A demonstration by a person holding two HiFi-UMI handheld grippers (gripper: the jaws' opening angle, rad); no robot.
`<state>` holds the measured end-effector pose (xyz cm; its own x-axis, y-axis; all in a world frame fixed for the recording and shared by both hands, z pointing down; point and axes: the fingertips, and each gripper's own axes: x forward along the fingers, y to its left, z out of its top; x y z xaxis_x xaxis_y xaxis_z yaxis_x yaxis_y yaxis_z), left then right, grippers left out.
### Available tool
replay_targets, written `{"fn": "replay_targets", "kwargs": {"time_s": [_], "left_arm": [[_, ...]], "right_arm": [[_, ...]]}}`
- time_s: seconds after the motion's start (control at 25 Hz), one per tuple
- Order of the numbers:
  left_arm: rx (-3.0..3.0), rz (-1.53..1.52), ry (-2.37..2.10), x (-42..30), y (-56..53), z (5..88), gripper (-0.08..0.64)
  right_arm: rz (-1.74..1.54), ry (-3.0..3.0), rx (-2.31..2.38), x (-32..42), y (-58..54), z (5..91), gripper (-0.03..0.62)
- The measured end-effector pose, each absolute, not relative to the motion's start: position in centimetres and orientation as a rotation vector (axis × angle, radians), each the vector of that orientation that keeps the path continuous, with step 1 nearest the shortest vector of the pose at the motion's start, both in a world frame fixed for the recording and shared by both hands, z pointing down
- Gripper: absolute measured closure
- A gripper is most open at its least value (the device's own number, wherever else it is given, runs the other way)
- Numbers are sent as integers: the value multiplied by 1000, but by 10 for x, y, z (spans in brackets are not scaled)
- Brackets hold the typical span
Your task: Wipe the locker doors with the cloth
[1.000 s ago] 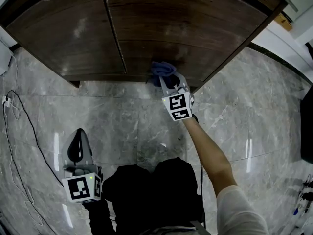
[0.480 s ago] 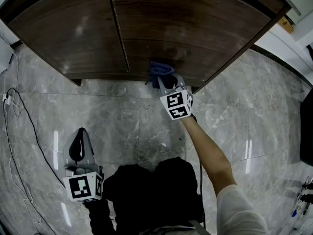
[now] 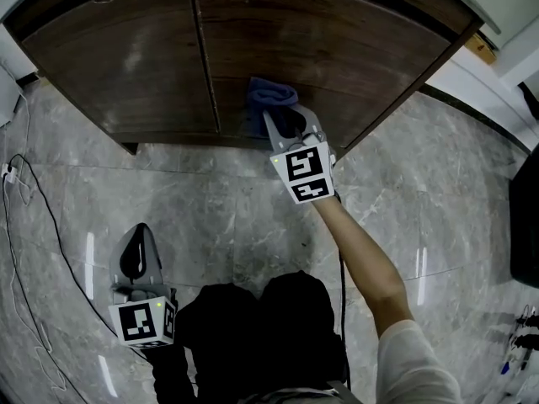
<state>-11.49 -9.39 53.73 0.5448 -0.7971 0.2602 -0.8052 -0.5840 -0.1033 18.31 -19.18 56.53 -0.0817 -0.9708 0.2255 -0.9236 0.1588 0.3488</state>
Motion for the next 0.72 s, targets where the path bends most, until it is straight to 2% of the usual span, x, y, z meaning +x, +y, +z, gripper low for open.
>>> {"fn": "replay_targets", "kwargs": {"time_s": [0.36,0.72], "left_arm": [[2744,390,-1414,-116,-91,531,558],[2732,369,-1425,-122,-89,525,558]], "right_arm": [[-277,-2040,1854,181,-195,473,522],[-388,-2018,1849,177,-199,424,521]]}}
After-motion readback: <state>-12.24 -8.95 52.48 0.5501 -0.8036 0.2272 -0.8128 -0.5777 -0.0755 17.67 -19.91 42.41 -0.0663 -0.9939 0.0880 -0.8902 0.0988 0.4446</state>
